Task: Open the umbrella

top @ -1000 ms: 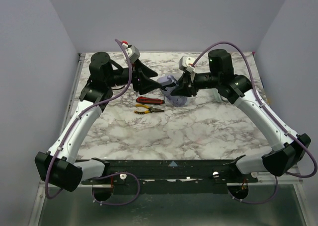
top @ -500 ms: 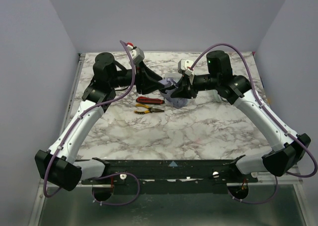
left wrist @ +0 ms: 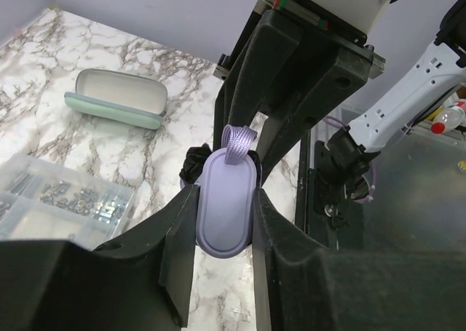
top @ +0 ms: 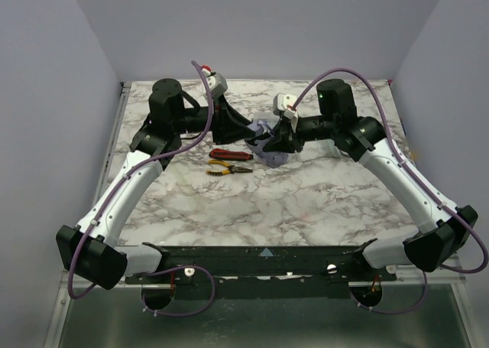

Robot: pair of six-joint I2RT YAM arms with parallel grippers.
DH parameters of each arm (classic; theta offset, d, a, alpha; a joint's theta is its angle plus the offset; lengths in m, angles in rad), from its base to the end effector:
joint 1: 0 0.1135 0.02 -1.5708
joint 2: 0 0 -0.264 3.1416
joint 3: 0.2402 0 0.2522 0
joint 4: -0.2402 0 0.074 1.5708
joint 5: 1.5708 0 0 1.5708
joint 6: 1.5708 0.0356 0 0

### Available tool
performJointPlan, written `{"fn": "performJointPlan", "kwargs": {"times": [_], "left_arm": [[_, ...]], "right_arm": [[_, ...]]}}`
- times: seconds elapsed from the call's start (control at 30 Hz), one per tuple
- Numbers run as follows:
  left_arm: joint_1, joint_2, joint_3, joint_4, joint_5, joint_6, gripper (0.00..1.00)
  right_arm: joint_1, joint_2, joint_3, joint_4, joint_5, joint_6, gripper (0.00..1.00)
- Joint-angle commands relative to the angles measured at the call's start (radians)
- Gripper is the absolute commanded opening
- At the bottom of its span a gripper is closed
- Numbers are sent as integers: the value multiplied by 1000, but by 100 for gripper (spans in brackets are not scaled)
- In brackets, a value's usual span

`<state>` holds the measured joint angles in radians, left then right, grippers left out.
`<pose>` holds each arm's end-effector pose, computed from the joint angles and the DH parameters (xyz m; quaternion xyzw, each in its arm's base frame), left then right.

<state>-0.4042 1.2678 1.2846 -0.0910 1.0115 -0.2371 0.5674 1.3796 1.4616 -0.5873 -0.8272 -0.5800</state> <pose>0.2435 -0.1370 0.4227 0.3820 0.6114 -0.5245 0.4530 0.2346 0.1806 0.4051 -0.5995 0.5517 0.3433 0.4673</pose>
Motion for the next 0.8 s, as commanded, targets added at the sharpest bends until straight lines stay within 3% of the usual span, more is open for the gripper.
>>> {"fn": "performJointPlan", "kwargs": {"times": [0.0, 0.17, 0.77], "left_arm": [[9, -6, 54, 76, 42, -84, 0], [53, -39, 93, 182, 59, -140, 0], [99, -82, 207, 226, 88, -179, 0]], "right_arm": [[8, -41, -23, 10, 2, -33, 0], [8, -45, -46, 6, 3, -1, 0], [8, -56, -109, -22, 25, 9, 0]]}}
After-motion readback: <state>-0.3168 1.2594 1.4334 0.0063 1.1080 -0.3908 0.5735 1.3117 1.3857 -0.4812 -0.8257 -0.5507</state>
